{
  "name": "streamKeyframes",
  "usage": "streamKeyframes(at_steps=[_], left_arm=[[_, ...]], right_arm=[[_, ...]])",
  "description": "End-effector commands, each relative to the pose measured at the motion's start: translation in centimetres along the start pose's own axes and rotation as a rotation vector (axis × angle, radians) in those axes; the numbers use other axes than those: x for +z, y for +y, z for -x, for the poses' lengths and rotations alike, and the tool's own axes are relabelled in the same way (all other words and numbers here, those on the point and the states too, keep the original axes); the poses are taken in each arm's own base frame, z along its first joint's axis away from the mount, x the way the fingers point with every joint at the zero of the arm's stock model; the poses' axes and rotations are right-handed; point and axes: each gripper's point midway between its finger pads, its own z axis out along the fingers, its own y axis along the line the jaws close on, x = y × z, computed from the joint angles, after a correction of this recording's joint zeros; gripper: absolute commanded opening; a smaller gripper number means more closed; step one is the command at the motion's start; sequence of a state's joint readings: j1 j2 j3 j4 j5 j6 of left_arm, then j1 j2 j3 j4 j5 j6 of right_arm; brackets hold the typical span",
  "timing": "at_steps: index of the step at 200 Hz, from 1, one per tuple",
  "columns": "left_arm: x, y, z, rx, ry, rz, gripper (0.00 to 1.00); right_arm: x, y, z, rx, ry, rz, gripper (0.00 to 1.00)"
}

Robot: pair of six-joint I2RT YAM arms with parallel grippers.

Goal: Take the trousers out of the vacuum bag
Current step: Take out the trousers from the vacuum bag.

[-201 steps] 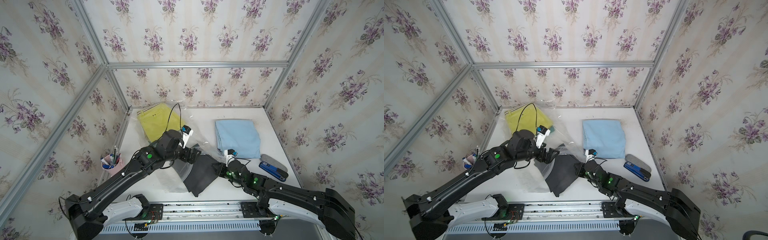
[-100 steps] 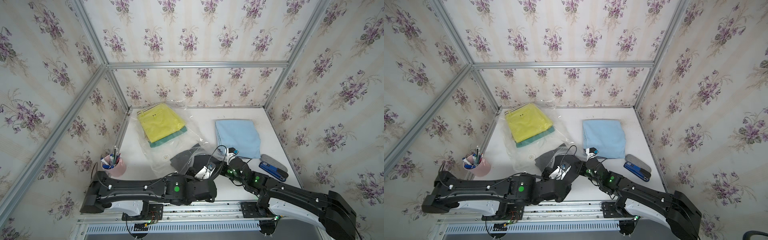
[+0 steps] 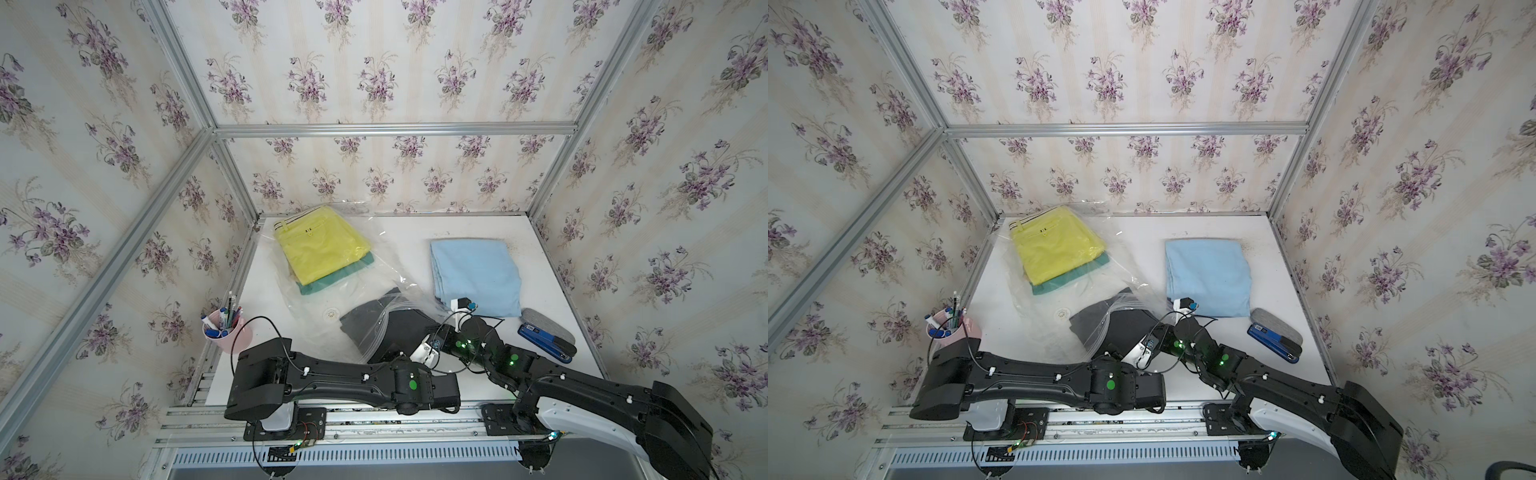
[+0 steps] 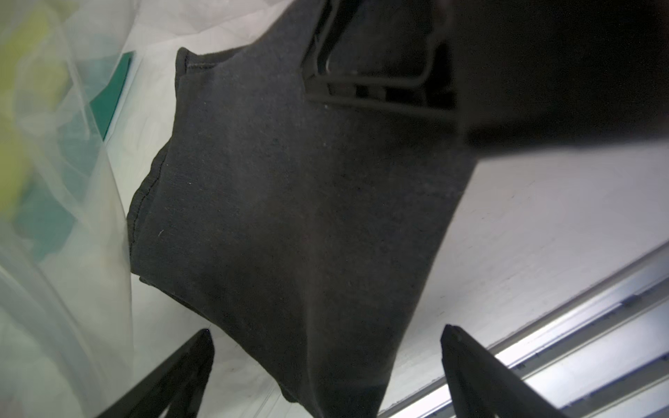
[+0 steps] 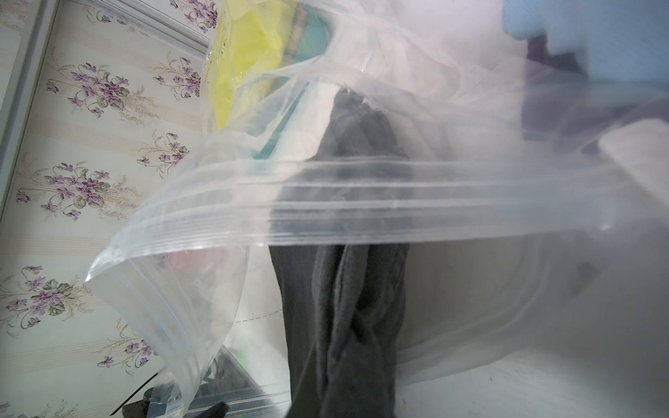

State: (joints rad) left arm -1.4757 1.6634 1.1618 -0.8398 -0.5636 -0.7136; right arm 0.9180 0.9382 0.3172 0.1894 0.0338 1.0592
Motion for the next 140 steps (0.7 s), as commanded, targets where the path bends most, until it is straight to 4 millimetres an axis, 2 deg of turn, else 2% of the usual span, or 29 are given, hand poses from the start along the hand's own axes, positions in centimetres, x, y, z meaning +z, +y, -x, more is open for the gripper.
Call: streamKeyframes(at_steps=[1, 33, 93, 113, 126, 140], left_arm=[[0.9, -0.3, -0.7, -0.01, 0.028, -0.007, 1.0], [2.1, -0.8, -1.8, -0.014, 0.066, -0.028, 1.0], [4.0, 0.0, -3.8, -0.035, 0.123, 0.016, 1.0], [4.2, 0.4, -3.9, -0.048, 0.125, 0.025, 0.98], [4.2, 0.7, -3.7, -0.057, 0.12, 0.031, 0.9], [4.3, 1.0, -3.6, -0.069, 0.119, 0.031, 0.75]], right_arm=[[-0.1, 1.4, 0.5, 0.001, -0.013, 0.058, 0.0], [-0.2, 1.8, 0.8, -0.003, -0.016, 0.063, 0.0], [-0.6, 1.6, 1.0, -0.007, -0.017, 0.052, 0.0], [-0.7, 1.6, 1.2, -0.002, -0.017, 0.055, 0.0], [-0.7, 1.6, 1.2, 0.002, -0.014, 0.059, 0.0], [-0.7, 1.7, 1.3, 0.003, -0.009, 0.059, 0.0]])
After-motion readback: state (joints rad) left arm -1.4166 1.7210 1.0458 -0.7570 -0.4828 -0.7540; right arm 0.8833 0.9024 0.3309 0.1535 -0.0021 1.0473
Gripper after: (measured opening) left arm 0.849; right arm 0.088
